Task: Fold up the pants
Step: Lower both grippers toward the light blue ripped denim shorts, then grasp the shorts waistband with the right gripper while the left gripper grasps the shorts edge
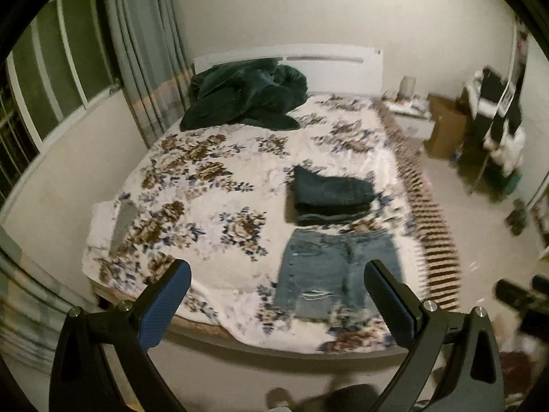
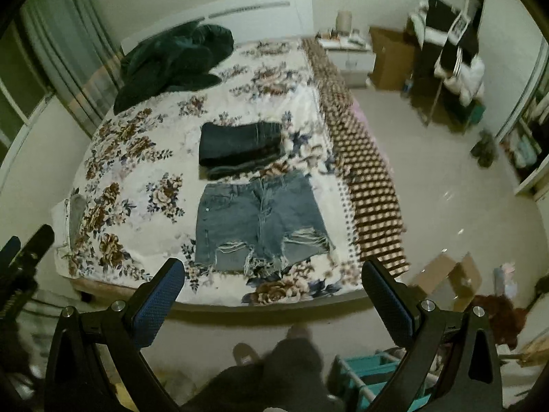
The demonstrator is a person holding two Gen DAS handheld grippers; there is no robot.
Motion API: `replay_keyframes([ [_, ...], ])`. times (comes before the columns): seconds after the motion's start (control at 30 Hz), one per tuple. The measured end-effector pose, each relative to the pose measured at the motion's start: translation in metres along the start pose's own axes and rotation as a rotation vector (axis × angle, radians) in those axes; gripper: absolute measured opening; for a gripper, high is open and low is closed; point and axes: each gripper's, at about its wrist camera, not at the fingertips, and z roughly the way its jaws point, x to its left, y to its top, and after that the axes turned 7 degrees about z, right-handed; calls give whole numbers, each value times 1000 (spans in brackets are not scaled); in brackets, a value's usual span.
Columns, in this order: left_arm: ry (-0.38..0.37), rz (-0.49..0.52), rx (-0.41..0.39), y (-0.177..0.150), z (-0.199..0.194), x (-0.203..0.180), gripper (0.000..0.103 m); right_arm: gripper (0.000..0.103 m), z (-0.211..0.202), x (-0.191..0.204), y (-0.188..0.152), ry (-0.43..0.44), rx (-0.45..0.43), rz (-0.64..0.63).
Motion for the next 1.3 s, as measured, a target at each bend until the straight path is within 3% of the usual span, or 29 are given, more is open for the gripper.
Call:
replay_keyframes([
  [0.1, 24, 36, 35, -3, 44, -29, 103, 103, 58, -28, 25, 41, 81, 5],
  [0.17, 15, 42, 104, -3, 86, -55, 103, 103, 101, -46, 44, 66, 124, -4],
  [0.27, 72, 32, 173, -6, 141, -90, 103, 103, 183, -76, 80, 108, 219, -24],
  [0.37, 116, -41, 259, -18, 205, -126, 103, 97, 269, -103, 119, 161, 311, -50],
  [0.47, 89, -143, 343, -38, 268, -167, 103, 91, 352, -123, 156, 167, 359, -112],
  [0.53, 73, -159, 370, -54, 303, -203, 103, 89, 400, -137, 174, 154, 368, -162],
  [0.67, -17, -123, 423, -82, 376, -303, 103, 89, 491, -181, 203, 123, 403, -197],
  [0.73, -52, -89, 449, -96, 407, -350, 103, 89, 515, -196, 201, 109, 436, -195],
  [0.9, -9, 59, 508, -137, 461, -421, 102, 89, 584, -221, 205, 128, 506, -168],
  [0.93, -7, 79, 529, -146, 471, -428, 96, 89, 596, -220, 207, 137, 522, -165],
  [0.97, -4, 85, 536, -151, 474, -429, 83, 89, 599, -215, 204, 151, 534, -163],
  [1.03, -61, 36, 499, -153, 472, -421, 66, 89, 614, -202, 204, 192, 556, -163],
  [1.13, -148, -10, 402, -144, 457, -403, 8, 89, 647, -175, 203, 270, 592, -165],
  [1.23, -222, -53, 364, -138, 448, -378, 4, 89, 682, -144, 197, 329, 637, -126],
  [1.3, -234, -80, 345, -135, 439, -361, 4, 83, 704, -129, 195, 361, 668, -94],
])
